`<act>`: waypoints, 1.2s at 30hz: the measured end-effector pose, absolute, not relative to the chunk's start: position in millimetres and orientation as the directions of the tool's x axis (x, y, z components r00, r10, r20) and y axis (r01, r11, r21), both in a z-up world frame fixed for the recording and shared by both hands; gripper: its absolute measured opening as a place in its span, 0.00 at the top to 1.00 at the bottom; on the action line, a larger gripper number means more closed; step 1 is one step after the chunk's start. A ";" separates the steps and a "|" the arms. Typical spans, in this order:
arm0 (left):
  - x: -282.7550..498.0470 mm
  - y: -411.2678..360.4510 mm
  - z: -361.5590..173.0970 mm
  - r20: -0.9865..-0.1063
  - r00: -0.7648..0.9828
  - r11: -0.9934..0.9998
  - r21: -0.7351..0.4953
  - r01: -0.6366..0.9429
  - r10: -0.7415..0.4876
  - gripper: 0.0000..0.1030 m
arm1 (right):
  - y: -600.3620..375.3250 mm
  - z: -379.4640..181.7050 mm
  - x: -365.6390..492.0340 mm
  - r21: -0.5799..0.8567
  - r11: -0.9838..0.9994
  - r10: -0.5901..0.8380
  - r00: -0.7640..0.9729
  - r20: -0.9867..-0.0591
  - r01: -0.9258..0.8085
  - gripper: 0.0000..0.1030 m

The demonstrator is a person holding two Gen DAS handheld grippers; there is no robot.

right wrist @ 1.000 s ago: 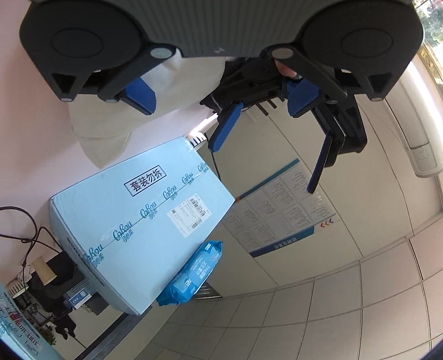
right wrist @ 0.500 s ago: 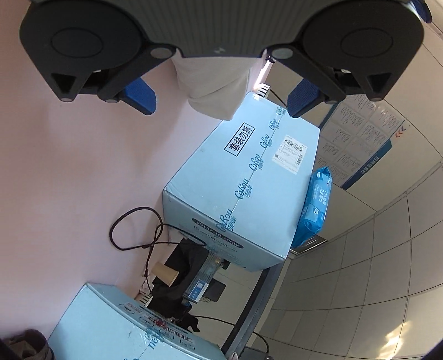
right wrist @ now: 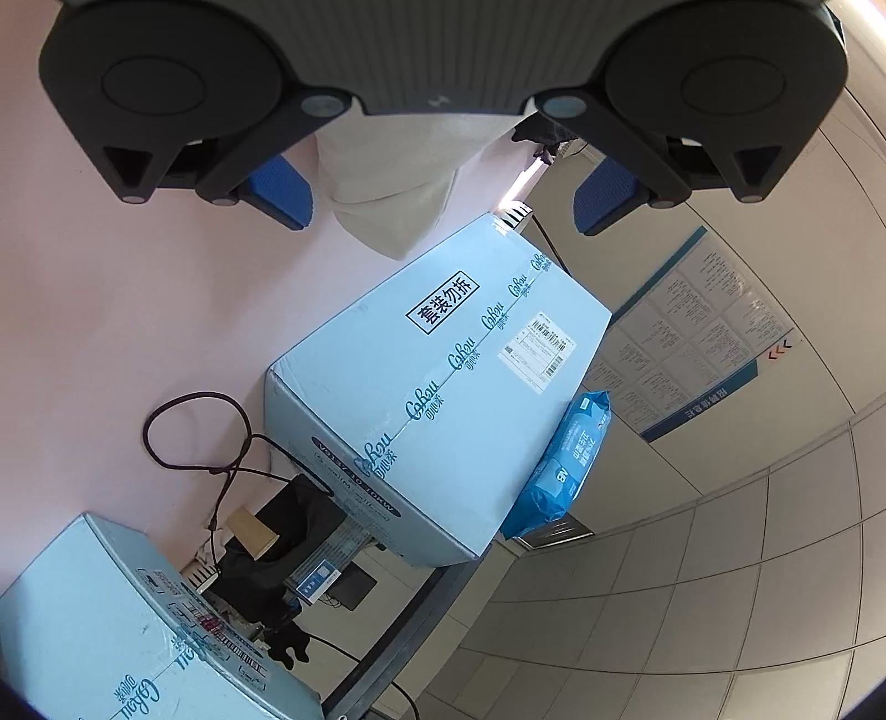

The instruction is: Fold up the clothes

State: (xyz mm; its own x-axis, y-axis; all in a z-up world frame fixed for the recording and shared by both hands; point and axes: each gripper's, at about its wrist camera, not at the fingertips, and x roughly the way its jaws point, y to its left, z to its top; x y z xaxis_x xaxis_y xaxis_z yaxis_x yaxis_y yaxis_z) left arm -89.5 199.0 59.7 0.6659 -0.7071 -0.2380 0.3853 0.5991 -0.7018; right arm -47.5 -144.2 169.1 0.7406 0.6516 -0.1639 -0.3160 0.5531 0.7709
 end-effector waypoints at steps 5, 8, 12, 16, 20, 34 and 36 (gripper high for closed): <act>-65.5 190.9 38.6 -0.329 0.682 0.615 -0.756 0.225 -0.653 0.08 | -142.0 168.0 -50.6 0.756 0.567 0.647 0.745 -0.162 -0.328 0.00; -45.6 184.0 36.8 -0.375 0.738 0.689 -0.705 0.166 -0.562 0.31 | -145.4 164.6 -50.4 0.764 0.571 0.632 0.755 -0.175 -0.301 0.00; -25.7 181.9 38.4 -0.405 0.746 0.705 -0.699 0.120 -0.528 0.75 | -152.1 158.3 -47.4 0.793 0.554 0.618 0.763 -0.190 -0.252 0.01; -17.8 168.7 65.6 -0.388 0.779 0.777 -0.598 0.194 -0.493 0.79 | -153.9 154.7 -45.9 0.810 0.538 0.623 0.757 -0.198 -0.231 0.01; 5.1 158.2 83.0 -0.409 0.796 0.845 -0.486 0.222 -0.445 0.79 | -155.1 153.7 -46.4 0.816 0.532 0.624 0.756 -0.197 -0.226 0.01; 46.4 165.5 47.8 -0.661 0.695 0.944 -0.322 0.076 -0.281 0.24 | -161.5 146.4 -43.8 0.855 0.487 0.639 0.740 -0.209 -0.179 0.01; 35.2 169.6 62.1 -0.619 0.735 0.943 -0.321 0.085 -0.276 0.24 | -161.1 146.2 -44.1 0.855 0.486 0.641 0.738 -0.210 -0.180 0.01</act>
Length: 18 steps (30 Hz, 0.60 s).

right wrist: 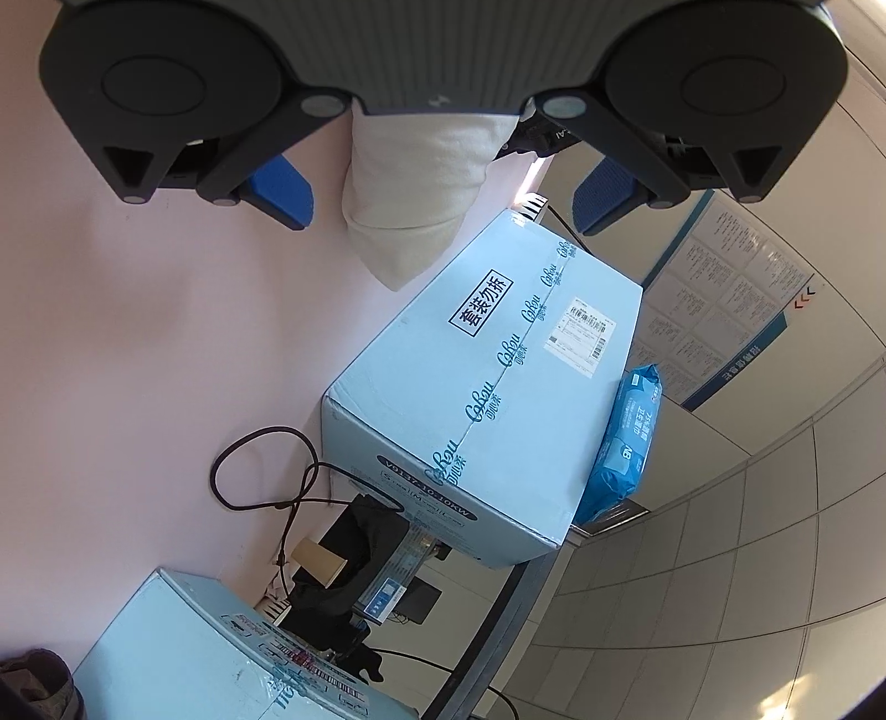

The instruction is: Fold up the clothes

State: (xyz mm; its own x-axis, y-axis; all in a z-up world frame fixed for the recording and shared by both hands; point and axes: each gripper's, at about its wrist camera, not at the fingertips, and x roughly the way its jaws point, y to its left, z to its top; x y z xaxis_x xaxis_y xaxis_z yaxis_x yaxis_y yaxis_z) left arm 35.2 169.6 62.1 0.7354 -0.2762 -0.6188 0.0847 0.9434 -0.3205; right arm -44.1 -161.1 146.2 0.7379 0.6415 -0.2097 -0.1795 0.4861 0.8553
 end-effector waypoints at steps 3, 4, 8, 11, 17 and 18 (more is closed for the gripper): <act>9.3 177.6 87.4 -0.504 0.809 0.928 -0.350 0.129 -0.302 0.24 | -161.0 144.4 -42.8 0.860 0.483 0.645 0.732 -0.220 -0.167 0.01; -2.1 176.5 95.5 -0.456 0.817 0.911 -0.366 0.188 -0.352 0.24 | -160.9 144.0 -42.5 0.860 0.483 0.645 0.731 -0.223 -0.164 0.01; -40.9 148.1 108.9 -0.366 0.672 0.763 -0.371 0.529 -0.644 0.14 | -160.9 141.3 -41.1 0.864 0.480 0.649 0.724 -0.233 -0.151 0.01; -57.4 124.0 95.4 -0.428 0.613 0.745 -0.310 0.590 -0.664 0.13 | -161.5 139.7 -40.7 0.866 0.480 0.647 0.724 -0.240 -0.142 0.01; -44.6 146.6 47.2 -0.479 0.614 0.778 -0.431 0.457 -0.627 0.14 | -162.2 137.1 -39.0 0.870 0.478 0.646 0.721 -0.251 -0.124 0.01; -43.5 151.5 42.2 -0.468 0.618 0.772 -0.448 0.450 -0.632 0.14 | -161.7 136.5 -38.6 0.870 0.477 0.648 0.719 -0.254 -0.122 0.01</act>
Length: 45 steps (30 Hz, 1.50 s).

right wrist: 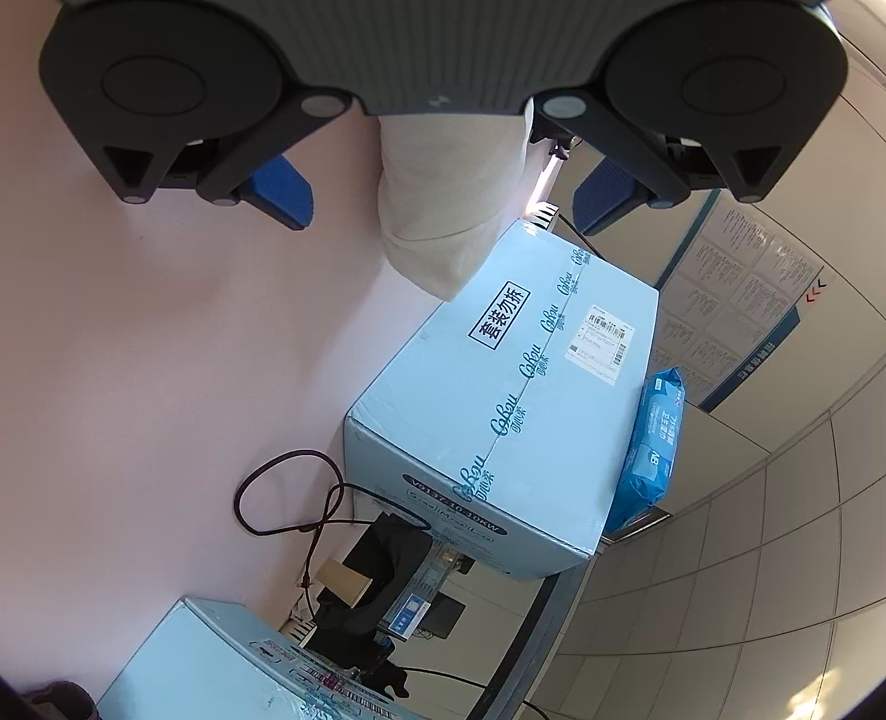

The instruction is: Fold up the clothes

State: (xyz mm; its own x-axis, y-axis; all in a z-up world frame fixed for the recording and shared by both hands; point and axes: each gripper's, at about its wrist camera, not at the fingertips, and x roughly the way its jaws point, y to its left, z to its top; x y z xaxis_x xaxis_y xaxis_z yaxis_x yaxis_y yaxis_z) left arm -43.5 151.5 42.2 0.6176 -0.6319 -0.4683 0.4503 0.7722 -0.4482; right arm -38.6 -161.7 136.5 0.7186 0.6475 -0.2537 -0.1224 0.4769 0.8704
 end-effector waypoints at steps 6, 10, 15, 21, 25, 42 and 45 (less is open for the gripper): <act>-49.8 159.3 61.5 -0.377 0.609 0.706 -0.504 0.498 -0.698 0.13 | -157.5 133.8 -33.8 0.872 0.470 0.680 0.685 -0.262 -0.134 0.01; -61.5 155.4 53.8 -0.404 0.628 0.739 -0.478 0.475 -0.665 0.13 | -142.0 133.0 -24.3 0.867 0.455 0.771 0.577 -0.269 -0.204 0.01; -71.9 168.0 20.5 -0.343 0.660 0.719 -0.526 0.454 -0.668 0.13 | -112.3 136.3 -16.1 0.798 0.530 0.798 0.489 -0.352 -0.289 0.00; -65.0 184.9 11.5 -0.276 0.648 0.645 -0.624 0.441 -0.710 0.13 | -78.3 142.0 -3.5 0.778 0.580 0.784 0.423 -0.454 -0.241 0.00; -65.2 185.3 10.7 -0.270 0.646 0.639 -0.629 0.443 -0.714 0.11 | -56.7 143.8 7.5 0.764 0.583 0.803 0.342 -0.489 -0.277 0.00; -64.9 193.0 7.7 -0.214 0.638 0.584 -0.676 0.450 -0.739 0.07 | -63.2 129.6 8.9 0.831 0.500 0.844 0.351 -0.406 -0.243 0.47; -69.2 198.3 9.0 -0.161 0.654 0.561 -0.685 0.466 -0.740 0.06 | -63.7 129.3 13.9 0.869 0.457 0.860 0.343 -0.378 -0.189 0.50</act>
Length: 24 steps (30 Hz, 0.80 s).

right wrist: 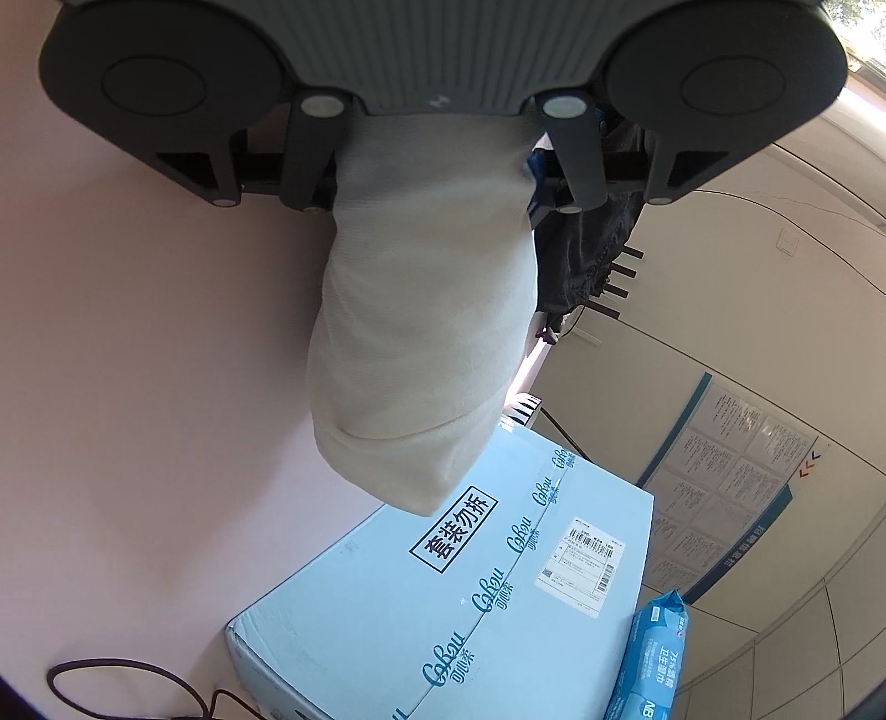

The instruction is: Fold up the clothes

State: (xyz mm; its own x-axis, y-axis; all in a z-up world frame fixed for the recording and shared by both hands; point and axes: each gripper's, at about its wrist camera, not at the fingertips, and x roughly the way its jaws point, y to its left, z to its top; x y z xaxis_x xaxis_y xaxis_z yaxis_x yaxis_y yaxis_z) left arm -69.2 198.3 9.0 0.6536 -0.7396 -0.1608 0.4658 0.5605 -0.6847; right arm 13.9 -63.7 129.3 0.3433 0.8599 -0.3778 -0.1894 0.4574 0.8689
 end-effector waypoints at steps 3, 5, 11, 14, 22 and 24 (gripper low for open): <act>-76.9 207.1 11.0 -0.047 0.665 0.501 -0.697 0.512 -0.745 0.06 | -61.5 131.5 21.5 0.905 0.403 0.876 0.343 -0.339 -0.137 0.50; -85.1 212.1 13.4 0.046 0.667 0.462 -0.685 0.563 -0.744 0.06 | -59.5 138.3 24.7 0.919 0.371 0.882 0.359 -0.305 -0.132 0.50; -125.7 229.9 17.0 0.258 0.826 0.573 -0.616 0.540 -0.501 0.06 | -29.7 182.9 35.3 0.929 0.299 0.911 0.356 -0.209 -0.220 0.50; -163.9 243.6 16.5 0.273 0.934 0.640 -0.680 0.358 -0.232 0.06 | 3.2 198.7 37.9 0.925 0.272 0.930 0.320 -0.182 -0.264 0.50; -244.1 306.6 41.1 0.324 0.945 0.640 -0.719 0.271 -0.036 0.04 | 125.4 199.0 30.0 0.960 0.110 0.992 0.083 -0.091 -0.257 0.50; -259.9 314.2 45.5 0.296 0.955 0.671 -0.714 0.201 0.029 0.03 | 158.3 194.3 23.9 0.964 0.066 0.998 0.035 -0.059 -0.256 0.50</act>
